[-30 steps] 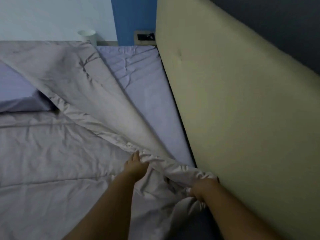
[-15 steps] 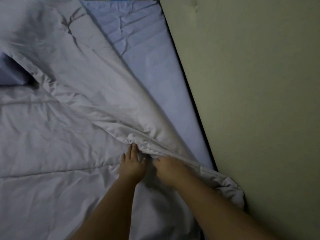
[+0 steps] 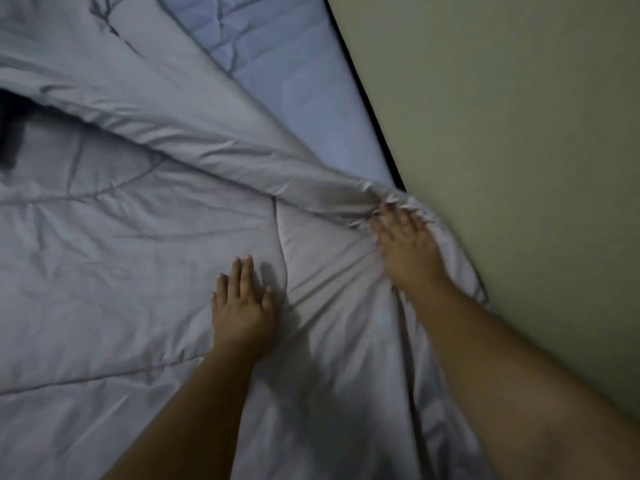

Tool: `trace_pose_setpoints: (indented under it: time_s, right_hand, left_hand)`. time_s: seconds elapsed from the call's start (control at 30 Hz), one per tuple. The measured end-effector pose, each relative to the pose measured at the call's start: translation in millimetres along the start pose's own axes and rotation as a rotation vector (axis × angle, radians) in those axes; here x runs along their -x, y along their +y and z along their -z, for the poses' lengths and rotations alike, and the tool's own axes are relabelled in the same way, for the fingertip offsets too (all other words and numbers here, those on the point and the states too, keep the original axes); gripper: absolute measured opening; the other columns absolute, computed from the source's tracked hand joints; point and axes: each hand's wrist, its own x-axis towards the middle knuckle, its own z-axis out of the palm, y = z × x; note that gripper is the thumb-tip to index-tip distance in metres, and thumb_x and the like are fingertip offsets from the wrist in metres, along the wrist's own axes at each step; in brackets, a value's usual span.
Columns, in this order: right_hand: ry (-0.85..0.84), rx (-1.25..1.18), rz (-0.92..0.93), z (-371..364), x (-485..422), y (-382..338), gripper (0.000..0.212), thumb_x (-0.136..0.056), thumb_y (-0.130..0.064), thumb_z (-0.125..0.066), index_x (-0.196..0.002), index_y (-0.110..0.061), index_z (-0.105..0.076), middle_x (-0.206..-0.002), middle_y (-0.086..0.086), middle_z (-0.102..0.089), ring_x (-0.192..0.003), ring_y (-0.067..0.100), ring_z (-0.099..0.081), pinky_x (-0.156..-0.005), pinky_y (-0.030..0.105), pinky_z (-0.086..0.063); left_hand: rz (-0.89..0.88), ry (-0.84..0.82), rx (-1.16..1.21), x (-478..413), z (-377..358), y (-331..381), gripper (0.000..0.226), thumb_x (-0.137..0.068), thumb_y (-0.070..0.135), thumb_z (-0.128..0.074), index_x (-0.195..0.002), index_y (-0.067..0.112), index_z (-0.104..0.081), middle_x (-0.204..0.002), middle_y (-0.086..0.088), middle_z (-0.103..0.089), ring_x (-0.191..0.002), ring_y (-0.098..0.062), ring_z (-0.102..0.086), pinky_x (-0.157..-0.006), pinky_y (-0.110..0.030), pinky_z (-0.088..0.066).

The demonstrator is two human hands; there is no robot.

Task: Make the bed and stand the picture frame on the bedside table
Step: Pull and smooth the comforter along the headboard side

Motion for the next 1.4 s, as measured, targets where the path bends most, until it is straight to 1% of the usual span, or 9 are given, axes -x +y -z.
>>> trace_pose_setpoints:
  time_s: [0.13,0.33,0.5,0.57,0.77,1.0,1.1,1.23,1.4]
  right_hand:
    - [0.034,-0.086,-0.188,-10,-11,21,0.055,-0.081,-0.019,-0.033,-0.123,0.011,-0.053,-0.131,0.029,-0.053,-0.121,0.044,-0.051,-0.1,0.051,-0.041]
    - [0.172,-0.205,-0.201,-22,28,-40,0.051,-0.093,-0.03,-0.034,-0.135,-0.005,-0.048,-0.142,0.012,-0.048,-0.136,0.031,-0.038,-0.115,0.044,-0.013]
    - [0.151,-0.491,-0.372,-59,62,-1,0.066,-0.092,-0.041,-0.024,-0.138,0.003,-0.039,-0.148,0.021,-0.036,-0.138,0.033,-0.032,-0.115,0.028,-0.018]
    - [0.146,-0.528,-0.351,-52,63,-3,0.065,-0.094,-0.041,-0.024,-0.138,0.004,-0.038,-0.147,0.022,-0.036,-0.138,0.034,-0.031,-0.114,0.024,-0.013]
    - [0.349,-0.228,-0.053,-38,115,-16,0.05,-0.095,-0.031,-0.038,-0.137,-0.004,-0.044,-0.144,0.01,-0.043,-0.137,0.029,-0.028,-0.117,0.042,-0.01]
    - [0.317,-0.257,-0.146,-53,142,-1,0.052,-0.1,-0.03,-0.027,-0.131,0.005,-0.049,-0.138,0.021,-0.049,-0.135,0.032,-0.027,-0.119,0.032,0.007]
    - [0.393,-0.325,-0.093,-45,144,-6,0.05,-0.099,-0.03,-0.03,-0.136,0.001,-0.043,-0.143,0.015,-0.043,-0.139,0.029,-0.023,-0.12,0.038,0.002]
    - [0.338,-0.418,-0.041,-55,161,8,0.051,-0.101,-0.032,-0.027,-0.135,0.003,-0.042,-0.143,0.017,-0.042,-0.144,0.018,-0.012,-0.12,0.034,-0.003]
    - [0.249,-0.569,-0.139,-52,174,5,0.052,-0.101,-0.033,-0.027,-0.136,0.003,-0.042,-0.144,0.019,-0.041,-0.139,0.032,-0.024,-0.12,0.032,-0.008]
  left_hand:
    - [-0.001,0.027,-0.021,-3,-9,-6,0.069,-0.088,0.051,-0.022,-0.151,0.025,-0.008,-0.161,0.002,-0.005,-0.148,-0.025,-0.004,-0.121,-0.042,-0.003]
    - [-0.005,0.103,-0.093,-1,-24,-15,0.07,-0.086,0.054,-0.018,-0.151,0.027,-0.013,-0.161,0.004,-0.007,-0.149,-0.023,-0.006,-0.12,-0.039,-0.002]
    - [-0.048,0.111,-0.158,-4,-25,-28,0.071,-0.086,0.056,-0.015,-0.151,0.026,-0.012,-0.161,0.003,-0.009,-0.149,-0.02,-0.007,-0.121,-0.037,-0.005]
    - [-0.049,0.126,-0.17,-3,-25,-26,0.074,-0.084,0.057,-0.013,-0.151,0.024,-0.015,-0.161,0.001,-0.011,-0.149,-0.021,-0.009,-0.121,-0.038,-0.005]
    - [-0.05,0.119,-0.168,-3,-25,-27,0.07,-0.088,0.054,-0.019,-0.151,0.024,-0.013,-0.161,0.001,-0.01,-0.149,-0.022,-0.008,-0.121,-0.039,-0.004]
    - [-0.022,0.098,-0.17,1,-24,-19,0.062,-0.097,0.045,-0.026,-0.151,0.021,-0.009,-0.162,-0.001,-0.005,-0.149,-0.023,-0.002,-0.122,-0.042,-0.001]
    - [-0.042,0.104,-0.126,10,-29,1,0.063,-0.095,0.048,-0.022,-0.151,0.022,-0.01,-0.161,0.0,-0.005,-0.149,-0.023,-0.001,-0.121,-0.043,0.0]
    - [-0.268,0.044,-0.165,39,-43,17,0.065,-0.091,0.053,-0.02,-0.151,0.028,-0.012,-0.161,0.004,-0.008,-0.149,-0.02,-0.005,-0.121,-0.04,-0.002]
    - [-0.26,-0.01,-0.226,49,-48,4,0.064,-0.093,0.055,-0.022,-0.151,0.03,-0.009,-0.161,0.007,-0.004,-0.149,-0.017,-0.003,-0.122,-0.04,-0.001]
